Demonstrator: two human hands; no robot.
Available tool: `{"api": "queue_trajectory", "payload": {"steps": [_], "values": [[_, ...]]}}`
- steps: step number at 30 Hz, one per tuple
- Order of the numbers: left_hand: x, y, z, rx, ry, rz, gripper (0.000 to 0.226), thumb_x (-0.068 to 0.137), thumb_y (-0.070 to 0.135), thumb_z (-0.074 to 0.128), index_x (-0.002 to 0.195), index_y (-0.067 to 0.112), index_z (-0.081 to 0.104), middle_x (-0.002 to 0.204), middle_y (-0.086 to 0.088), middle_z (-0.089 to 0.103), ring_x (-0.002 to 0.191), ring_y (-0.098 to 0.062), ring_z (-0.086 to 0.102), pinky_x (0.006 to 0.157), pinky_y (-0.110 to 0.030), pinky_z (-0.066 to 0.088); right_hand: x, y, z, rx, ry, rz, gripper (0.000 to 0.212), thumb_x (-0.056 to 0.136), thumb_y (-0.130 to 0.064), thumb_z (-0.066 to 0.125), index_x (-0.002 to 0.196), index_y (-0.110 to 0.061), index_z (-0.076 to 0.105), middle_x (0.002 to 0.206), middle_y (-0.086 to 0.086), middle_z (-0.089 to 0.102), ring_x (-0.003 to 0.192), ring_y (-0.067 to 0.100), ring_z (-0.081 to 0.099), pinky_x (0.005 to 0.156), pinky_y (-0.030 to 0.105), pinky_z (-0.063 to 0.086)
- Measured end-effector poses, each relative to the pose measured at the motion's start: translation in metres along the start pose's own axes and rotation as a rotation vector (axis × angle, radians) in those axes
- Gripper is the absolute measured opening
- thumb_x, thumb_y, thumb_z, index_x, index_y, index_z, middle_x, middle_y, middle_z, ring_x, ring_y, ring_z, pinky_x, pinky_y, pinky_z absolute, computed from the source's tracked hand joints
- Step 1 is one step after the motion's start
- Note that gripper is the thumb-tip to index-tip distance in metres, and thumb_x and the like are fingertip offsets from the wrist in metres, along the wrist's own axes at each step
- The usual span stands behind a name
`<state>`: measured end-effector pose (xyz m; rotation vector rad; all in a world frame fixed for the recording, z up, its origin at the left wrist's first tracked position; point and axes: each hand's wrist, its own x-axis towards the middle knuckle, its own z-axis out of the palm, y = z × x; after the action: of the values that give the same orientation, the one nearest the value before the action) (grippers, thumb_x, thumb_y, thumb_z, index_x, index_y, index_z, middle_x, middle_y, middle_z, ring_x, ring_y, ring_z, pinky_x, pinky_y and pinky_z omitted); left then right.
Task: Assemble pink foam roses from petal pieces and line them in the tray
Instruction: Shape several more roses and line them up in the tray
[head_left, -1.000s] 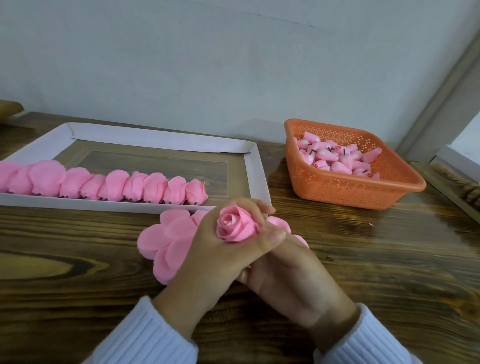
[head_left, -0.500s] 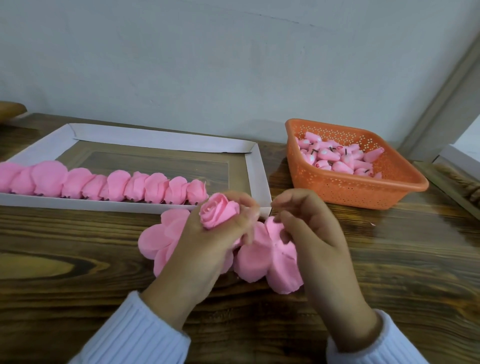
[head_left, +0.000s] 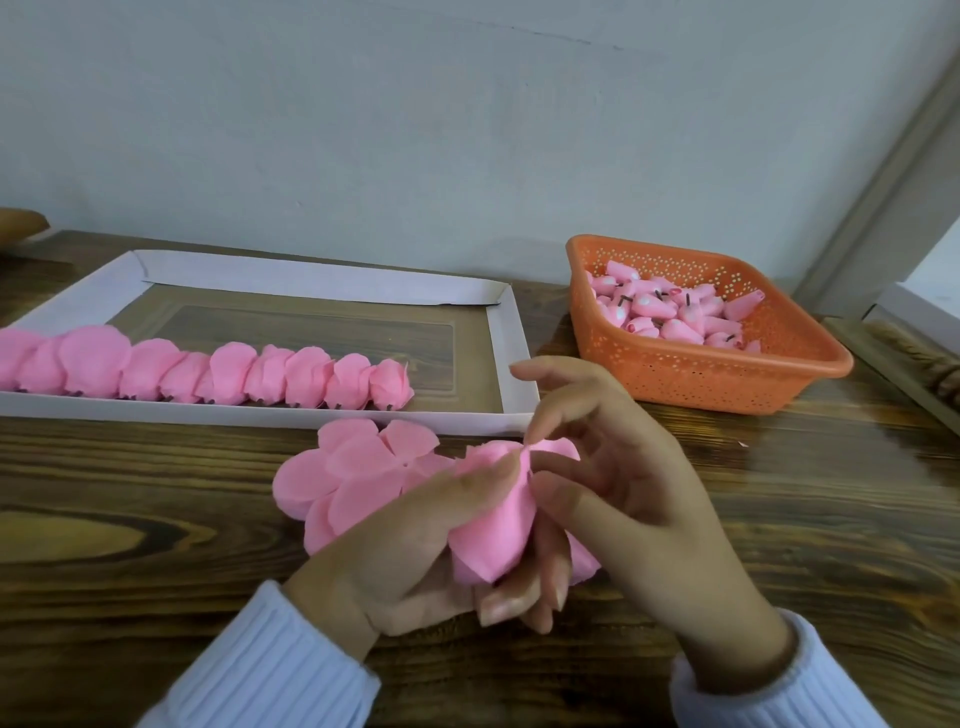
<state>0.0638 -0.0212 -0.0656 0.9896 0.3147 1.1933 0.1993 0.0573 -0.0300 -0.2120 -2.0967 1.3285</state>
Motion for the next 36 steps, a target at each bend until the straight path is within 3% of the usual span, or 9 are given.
{"api": "queue_trajectory", "payload": {"steps": [4,8,12,17,22,24,29,34,36], "values": [[0.0,-0.001,-0.003,-0.004,-0.02,0.011,0.038,0.096,0.04,0.049,0.103,0.005,0.06,0.081,-0.007,0.071,0.039,-0.015,0.049,0.066,-0.025,0.053,0.0,-0.003,0.0,0.054,-0.054,0.005,0.035,0.079,0.003,0.054,0.087,-0.029,0.064,0.135,-0.006,0.049,0.113,0.018,0.045,0.075,0.028,0.053],[-0.003,-0.001,-0.006,0.016,-0.034,0.007,0.04,0.097,0.043,0.048,0.101,0.003,0.056,0.08,-0.005,0.071,0.037,-0.019,0.031,0.062,-0.02,0.052,0.0,-0.003,-0.001,0.028,-0.058,-0.024,0.027,0.077,-0.003,0.056,0.086,-0.026,0.064,0.132,-0.003,0.05,0.134,0.015,0.042,0.079,0.02,0.05],[-0.004,-0.002,-0.006,-0.012,-0.045,-0.021,0.041,0.096,0.045,0.049,0.101,0.005,0.056,0.077,-0.005,0.07,0.037,-0.026,0.012,0.059,-0.02,0.049,0.0,-0.004,-0.002,0.042,-0.055,-0.023,0.019,0.076,-0.014,0.055,0.087,-0.027,0.064,0.132,-0.004,0.049,0.132,0.015,0.044,0.079,0.023,0.051],[-0.003,-0.001,-0.005,-0.082,-0.074,-0.017,0.036,0.097,0.041,0.048,0.104,0.007,0.058,0.078,-0.007,0.07,0.041,-0.017,0.026,0.066,-0.021,0.054,-0.001,-0.003,-0.003,0.031,-0.074,-0.035,0.02,0.076,-0.012,0.055,0.083,-0.03,0.061,0.132,-0.008,0.05,0.131,0.015,0.044,0.079,0.022,0.051],[-0.004,-0.002,-0.004,-0.076,-0.077,-0.03,0.032,0.095,0.043,0.051,0.103,0.015,0.063,0.077,-0.004,0.07,0.038,-0.024,0.015,0.064,-0.02,0.053,-0.002,-0.005,-0.005,0.031,-0.099,-0.021,0.022,0.073,-0.012,0.053,0.082,-0.03,0.061,0.131,-0.008,0.05,0.131,0.017,0.045,0.079,0.027,0.054],[-0.004,-0.002,-0.004,-0.095,-0.086,-0.03,0.031,0.096,0.043,0.05,0.11,0.018,0.063,0.078,-0.003,0.07,0.04,-0.02,0.018,0.065,-0.019,0.053,-0.002,-0.005,-0.006,0.023,-0.117,-0.011,0.023,0.075,-0.008,0.054,0.083,-0.028,0.063,0.132,-0.009,0.049,0.13,0.018,0.047,0.083,0.032,0.056],[-0.003,-0.003,-0.008,-0.097,-0.075,-0.063,0.046,0.093,0.049,0.051,0.134,0.028,0.053,0.076,0.0,0.071,0.041,-0.026,0.004,0.065,-0.019,0.052,-0.002,-0.006,-0.007,0.012,-0.172,0.007,0.034,0.076,0.009,0.056,0.079,-0.023,0.066,0.134,-0.011,0.049,0.12,0.018,0.054,0.082,0.025,0.052],[-0.003,-0.007,-0.008,-0.139,0.014,-0.078,0.045,0.086,0.053,0.061,0.111,0.016,0.066,0.066,-0.005,0.07,0.035,-0.017,0.025,0.058,-0.021,0.052,-0.002,-0.008,-0.011,0.057,-0.203,0.053,0.032,0.075,0.011,0.056,0.076,-0.02,0.065,0.13,0.003,0.055,0.122,0.013,0.057,0.091,0.037,0.053],[-0.002,-0.008,-0.007,-0.172,-0.008,-0.059,0.041,0.09,0.049,0.057,0.099,0.01,0.064,0.069,-0.007,0.07,0.035,-0.02,0.018,0.059,-0.021,0.052,-0.002,-0.009,-0.011,0.075,-0.209,0.051,0.036,0.07,0.015,0.052,0.072,-0.019,0.062,0.124,0.008,0.057,0.126,0.007,0.052,0.093,0.042,0.053]]}}
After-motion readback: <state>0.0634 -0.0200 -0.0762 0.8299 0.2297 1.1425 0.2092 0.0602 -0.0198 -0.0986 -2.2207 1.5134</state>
